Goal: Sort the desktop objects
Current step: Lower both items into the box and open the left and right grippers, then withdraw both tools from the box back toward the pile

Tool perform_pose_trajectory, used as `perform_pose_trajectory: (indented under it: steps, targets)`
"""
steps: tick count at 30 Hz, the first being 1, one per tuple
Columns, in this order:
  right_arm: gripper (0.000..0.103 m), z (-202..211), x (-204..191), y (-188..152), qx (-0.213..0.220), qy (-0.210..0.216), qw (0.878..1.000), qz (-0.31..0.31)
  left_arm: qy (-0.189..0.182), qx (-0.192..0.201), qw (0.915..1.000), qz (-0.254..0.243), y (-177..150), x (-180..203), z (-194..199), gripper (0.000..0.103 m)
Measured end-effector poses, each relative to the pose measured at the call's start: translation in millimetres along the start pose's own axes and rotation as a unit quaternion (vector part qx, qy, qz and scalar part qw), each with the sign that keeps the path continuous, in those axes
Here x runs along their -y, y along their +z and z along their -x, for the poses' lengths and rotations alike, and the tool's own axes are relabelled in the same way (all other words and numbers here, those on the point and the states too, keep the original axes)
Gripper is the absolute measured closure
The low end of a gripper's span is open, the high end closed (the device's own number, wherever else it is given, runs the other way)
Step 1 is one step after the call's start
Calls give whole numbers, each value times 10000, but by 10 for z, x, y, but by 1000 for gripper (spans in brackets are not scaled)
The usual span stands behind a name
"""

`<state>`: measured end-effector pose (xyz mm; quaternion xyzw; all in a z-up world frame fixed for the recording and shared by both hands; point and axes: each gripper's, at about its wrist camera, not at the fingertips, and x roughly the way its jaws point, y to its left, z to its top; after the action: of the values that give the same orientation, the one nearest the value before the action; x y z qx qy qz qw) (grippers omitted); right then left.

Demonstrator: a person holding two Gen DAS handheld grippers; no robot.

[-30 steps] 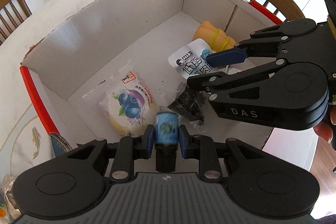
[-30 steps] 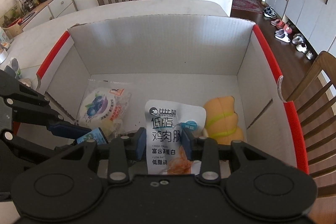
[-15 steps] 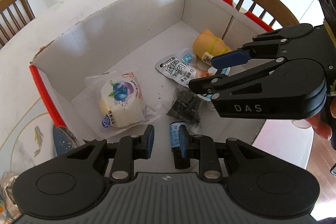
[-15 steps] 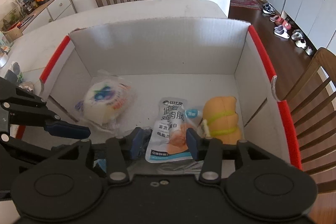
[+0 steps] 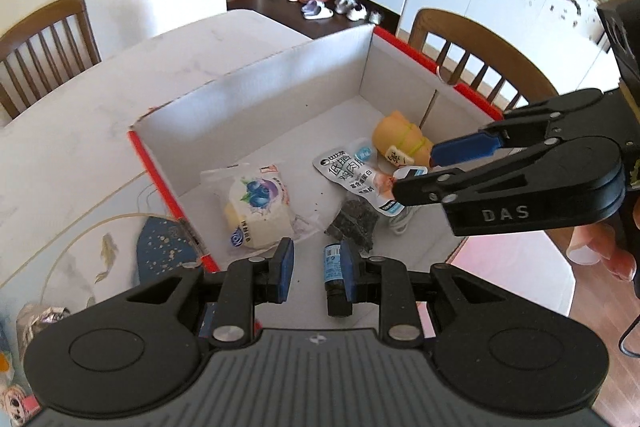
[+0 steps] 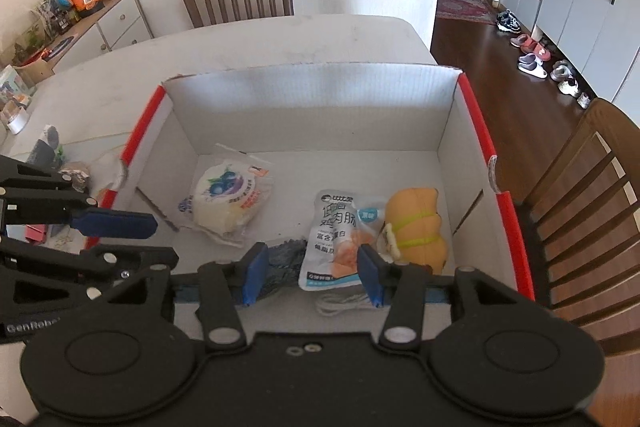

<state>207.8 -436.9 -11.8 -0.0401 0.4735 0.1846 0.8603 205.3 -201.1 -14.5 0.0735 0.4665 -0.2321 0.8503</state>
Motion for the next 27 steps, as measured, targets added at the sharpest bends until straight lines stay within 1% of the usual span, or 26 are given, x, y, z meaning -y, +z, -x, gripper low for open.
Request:
perform_pose_trajectory:
  steps: [1, 2, 4, 5, 8, 9, 10, 13, 15, 17, 18, 20, 22, 23, 24, 27]
  targets:
    - [52, 32, -11, -9, 20, 0, 10000, -6, -1, 30, 10000, 22, -18, -13, 34, 80]
    - [49, 62, -23, -18, 43, 6, 10000, -6, -9, 59, 10000, 39, -37, -26, 64, 80]
    - [43, 130, -52, -38, 106, -5, 9999, -16, -20, 108, 9999, 58, -77, -39, 122, 80]
    - [38, 162, -67, -51, 147, -12, 9999, -30, -29, 130, 9999, 75, -98, -48, 147, 80]
    - [37, 232, -125, -90, 206, -21, 9998, -69, -70, 178, 9997, 145, -174, -70, 216, 79]
    - [37, 251, -137, -94, 221, -36, 9997, -77, -73, 190, 9997, 162, -196, -76, 236, 77]
    - [37, 269, -156, -108, 232, -53, 9997, -85, -74, 213, 9996, 171, -225, -88, 269, 70]
    - [35, 308, -206, -148, 266, -59, 9995, -137, -105, 343, 9992, 184, -299, -121, 389, 37]
    - [31, 325, -268, -171, 309, -74, 9994, -153, -105, 423, 9989, 187, -345, -148, 459, 35]
    - [29, 345, -311, -194, 368, -43, 9992, -165, -112, 489, 9985, 204, -385, -179, 521, 34]
    - [27, 357, -333, -203, 397, -27, 9991, -173, -118, 519, 9984, 214, -404, -199, 553, 32]
    - [23, 380, -387, -215, 456, -44, 9988, -173, -97, 584, 9980, 228, -451, -239, 609, 23]
    - [19, 395, -472, -229, 503, -66, 9986, -153, -78, 636, 9976, 242, -499, -278, 659, 22]
    - [14, 409, -505, -237, 534, -71, 9984, -146, -71, 645, 9976, 255, -520, -297, 677, 22]
    - [12, 420, -546, -244, 564, -77, 9983, -131, -70, 653, 9975, 262, -541, -316, 696, 21]
    - [11, 445, -668, -268, 609, -108, 9980, -108, -62, 697, 9972, 268, -618, -379, 756, 19]
